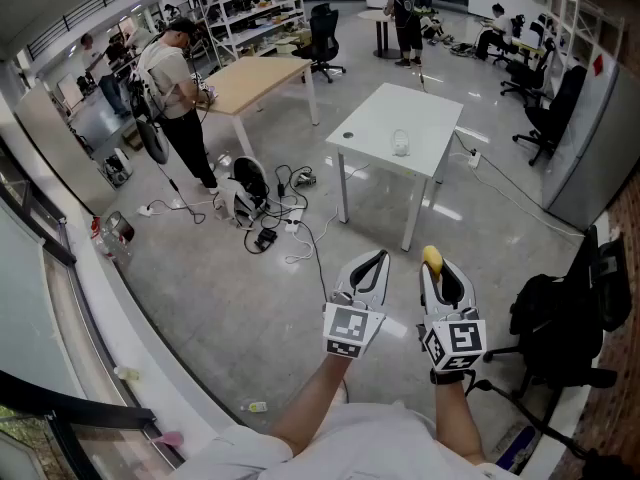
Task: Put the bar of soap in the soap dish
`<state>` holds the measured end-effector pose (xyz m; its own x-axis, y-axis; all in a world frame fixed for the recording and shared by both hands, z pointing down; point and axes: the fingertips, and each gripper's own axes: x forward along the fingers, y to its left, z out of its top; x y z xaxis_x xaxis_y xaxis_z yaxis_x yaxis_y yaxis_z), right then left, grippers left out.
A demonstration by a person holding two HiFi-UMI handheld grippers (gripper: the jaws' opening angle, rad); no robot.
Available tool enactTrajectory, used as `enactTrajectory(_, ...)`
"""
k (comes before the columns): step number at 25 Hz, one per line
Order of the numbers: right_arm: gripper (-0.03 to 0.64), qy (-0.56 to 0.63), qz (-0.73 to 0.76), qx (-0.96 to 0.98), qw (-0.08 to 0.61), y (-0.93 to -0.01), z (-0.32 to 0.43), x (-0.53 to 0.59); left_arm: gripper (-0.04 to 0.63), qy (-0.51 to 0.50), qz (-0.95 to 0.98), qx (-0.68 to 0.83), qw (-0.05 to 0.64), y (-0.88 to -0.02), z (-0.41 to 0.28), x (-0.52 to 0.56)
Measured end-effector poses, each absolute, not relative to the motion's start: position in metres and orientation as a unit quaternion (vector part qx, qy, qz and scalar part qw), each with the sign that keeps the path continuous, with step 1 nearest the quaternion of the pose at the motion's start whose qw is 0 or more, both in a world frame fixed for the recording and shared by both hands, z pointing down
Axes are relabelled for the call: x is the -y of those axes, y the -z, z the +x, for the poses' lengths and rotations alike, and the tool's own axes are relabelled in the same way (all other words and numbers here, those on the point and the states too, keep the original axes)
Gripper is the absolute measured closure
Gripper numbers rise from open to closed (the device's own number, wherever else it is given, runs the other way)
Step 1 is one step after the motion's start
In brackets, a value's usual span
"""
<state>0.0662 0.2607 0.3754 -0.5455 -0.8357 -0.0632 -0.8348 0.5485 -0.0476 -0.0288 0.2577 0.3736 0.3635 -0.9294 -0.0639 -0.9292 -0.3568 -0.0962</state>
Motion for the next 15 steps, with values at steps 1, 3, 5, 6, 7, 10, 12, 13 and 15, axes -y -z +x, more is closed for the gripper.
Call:
enactTrajectory(1,0.505,0.006,-0.473,-0.88,0.04,-0.377,0.065,-0.26,0.595,0.0,-0.825,-0.563,0.06,-0.373,-0.027,-0.258)
enactTrajectory(3,0.505,0.007,-0.47,-0.882,0.043,-0.379,0.062,-0.259,0.595,-0.002,-0.825,-0.562,0.063,-0.372,-0.026,-0.258)
enactTrajectory(5,0.505,0.008,-0.467,-0.883,0.047,-0.379,0.06,-0.259,0.595,-0.005,-0.822,-0.566,0.066,-0.37,-0.028,-0.259)
enactTrajectory(6,0.505,0.009,-0.466,-0.883,0.048,-0.378,0.06,-0.26,0.595,-0.007,-0.82,-0.569,0.067,-0.369,-0.029,-0.26)
enactTrajectory(7,0.505,0.009,-0.467,-0.883,0.049,-0.377,0.06,-0.261,0.595,-0.008,-0.818,-0.571,0.066,-0.368,-0.03,-0.261)
enactTrajectory(10,0.505,0.011,-0.474,-0.879,0.049,-0.373,0.068,-0.264,0.595,-0.01,-0.819,-0.57,0.067,-0.367,-0.025,-0.265)
enactTrajectory(12,0.505,0.012,-0.479,-0.877,0.048,-0.374,0.077,-0.266,0.595,-0.014,-0.822,-0.564,0.071,-0.367,-0.016,-0.267)
enactTrajectory(13,0.505,0.013,-0.48,-0.876,0.047,-0.375,0.082,-0.267,0.595,-0.016,-0.825,-0.56,0.073,-0.367,-0.01,-0.268)
enactTrajectory(15,0.505,0.018,-0.483,-0.874,0.045,-0.379,0.091,-0.271,0.595,-0.018,-0.83,-0.552,0.074,-0.369,0.0,-0.271)
